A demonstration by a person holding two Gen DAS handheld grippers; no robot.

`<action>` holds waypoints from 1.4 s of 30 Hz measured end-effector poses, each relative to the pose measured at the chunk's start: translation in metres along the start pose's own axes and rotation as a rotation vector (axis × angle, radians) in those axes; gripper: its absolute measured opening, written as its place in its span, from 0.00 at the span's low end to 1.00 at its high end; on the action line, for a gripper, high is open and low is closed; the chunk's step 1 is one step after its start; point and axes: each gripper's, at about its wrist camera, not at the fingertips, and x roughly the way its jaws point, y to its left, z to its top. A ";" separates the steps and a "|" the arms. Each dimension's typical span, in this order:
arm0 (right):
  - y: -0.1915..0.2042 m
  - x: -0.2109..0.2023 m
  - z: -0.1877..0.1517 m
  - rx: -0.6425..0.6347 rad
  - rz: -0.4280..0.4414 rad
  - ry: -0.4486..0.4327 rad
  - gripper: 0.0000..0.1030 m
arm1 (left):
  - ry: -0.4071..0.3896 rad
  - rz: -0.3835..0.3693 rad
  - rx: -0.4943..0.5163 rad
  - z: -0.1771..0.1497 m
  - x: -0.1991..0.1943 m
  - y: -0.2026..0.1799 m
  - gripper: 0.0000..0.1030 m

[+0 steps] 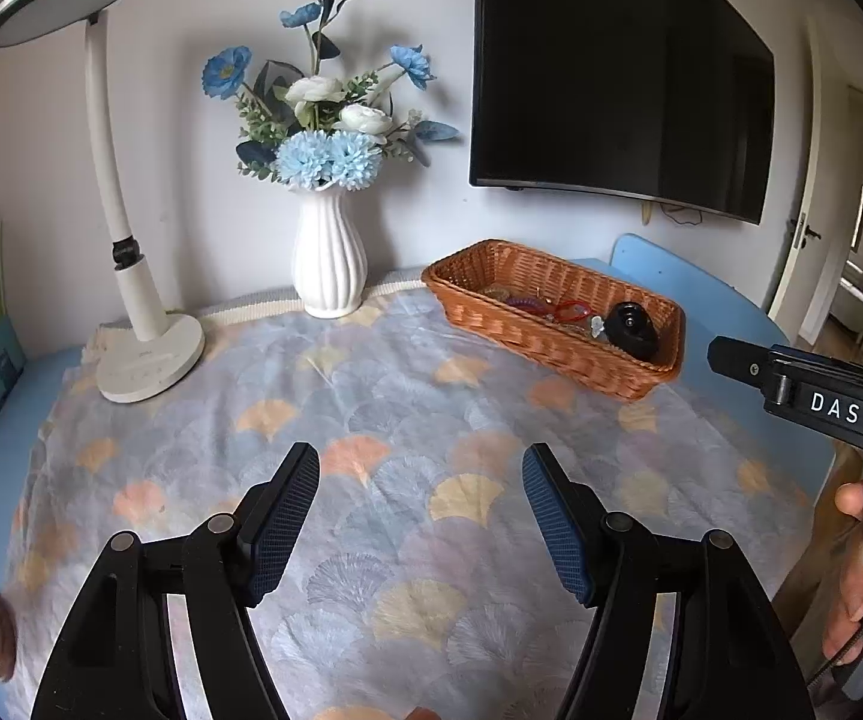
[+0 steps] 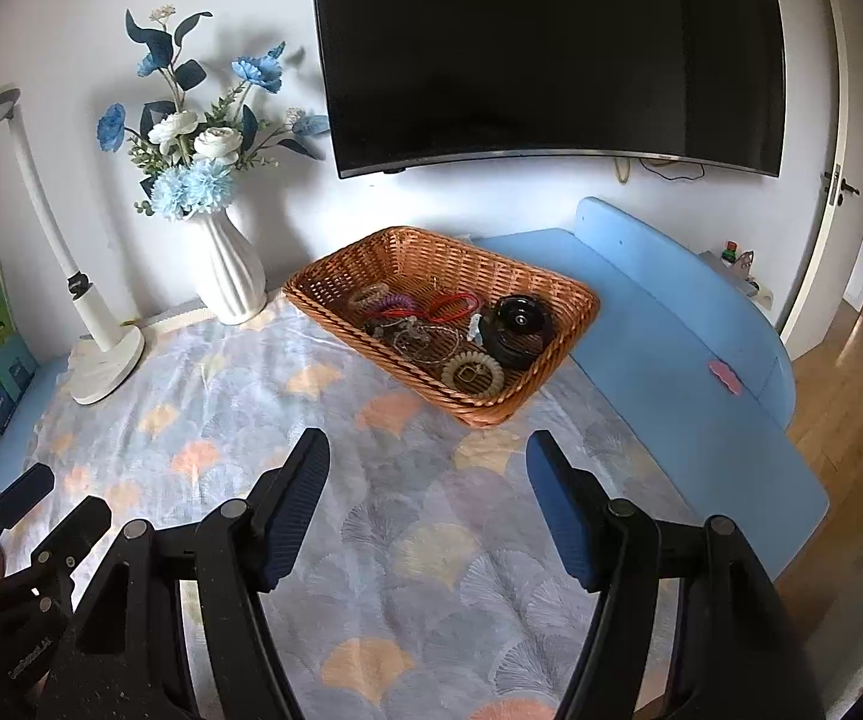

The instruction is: Organize jewelry

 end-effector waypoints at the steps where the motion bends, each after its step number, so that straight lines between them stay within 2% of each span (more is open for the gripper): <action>1: 0.000 0.000 0.000 0.000 -0.001 0.000 0.69 | 0.001 -0.001 0.000 0.000 0.000 0.000 0.70; 16: 0.006 -0.002 -0.003 -0.025 -0.002 0.001 0.69 | 0.011 -0.007 -0.005 -0.001 0.000 -0.002 0.70; 34: 0.004 0.011 -0.007 0.004 -0.005 0.060 0.69 | 0.041 -0.010 -0.011 -0.005 0.005 0.001 0.70; 42: 0.016 0.002 -0.006 -0.021 -0.004 0.044 0.69 | 0.012 0.008 -0.031 -0.007 -0.003 0.009 0.70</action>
